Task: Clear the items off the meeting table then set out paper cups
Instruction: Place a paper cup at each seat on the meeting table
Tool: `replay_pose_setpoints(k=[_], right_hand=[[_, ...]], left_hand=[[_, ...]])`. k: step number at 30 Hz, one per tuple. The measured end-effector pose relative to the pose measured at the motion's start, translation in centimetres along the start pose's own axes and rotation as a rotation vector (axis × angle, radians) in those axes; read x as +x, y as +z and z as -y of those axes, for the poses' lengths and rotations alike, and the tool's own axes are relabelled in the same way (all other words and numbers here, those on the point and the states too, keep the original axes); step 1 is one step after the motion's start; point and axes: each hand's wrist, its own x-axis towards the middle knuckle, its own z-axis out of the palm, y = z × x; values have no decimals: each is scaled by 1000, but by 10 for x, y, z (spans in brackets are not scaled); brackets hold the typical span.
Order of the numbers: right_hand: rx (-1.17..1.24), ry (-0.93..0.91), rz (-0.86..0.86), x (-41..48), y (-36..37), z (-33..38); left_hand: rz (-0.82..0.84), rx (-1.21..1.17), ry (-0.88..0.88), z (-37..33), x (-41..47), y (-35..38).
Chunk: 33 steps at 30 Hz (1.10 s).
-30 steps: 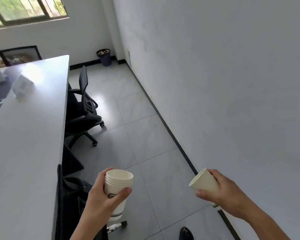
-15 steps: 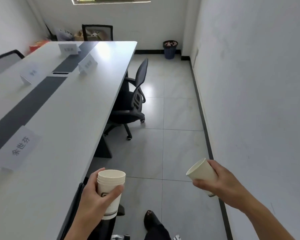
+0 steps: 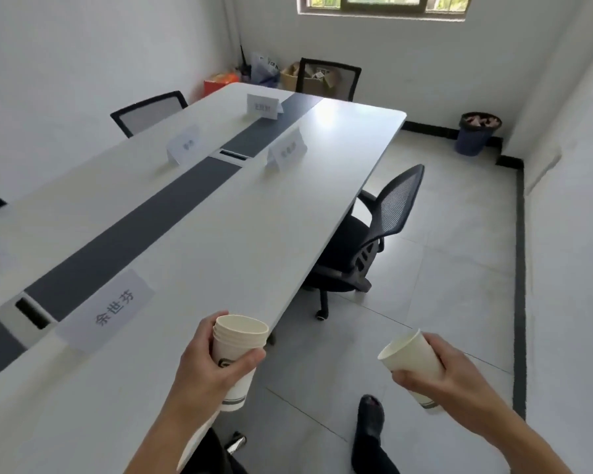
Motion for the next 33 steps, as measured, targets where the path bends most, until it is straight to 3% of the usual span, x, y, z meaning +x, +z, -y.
replay_pose_setpoints(k=[9, 16, 21, 26, 33], right_hand=[[-161, -122, 402, 230, 5, 81], [-301, -259, 658, 317, 76, 156], [-416, -360, 715, 346, 148, 185], [-605, -482, 627, 374, 227, 227], [-471, -502, 623, 423, 371, 288]], left_hand=[[-371, -4, -183, -16, 69, -1], [-627, -42, -344, -9, 70, -5], [-743, -94, -410, 11, 79, -30], [-804, -174, -407, 30, 111, -77], [-806, -239, -374, 55, 161, -171]])
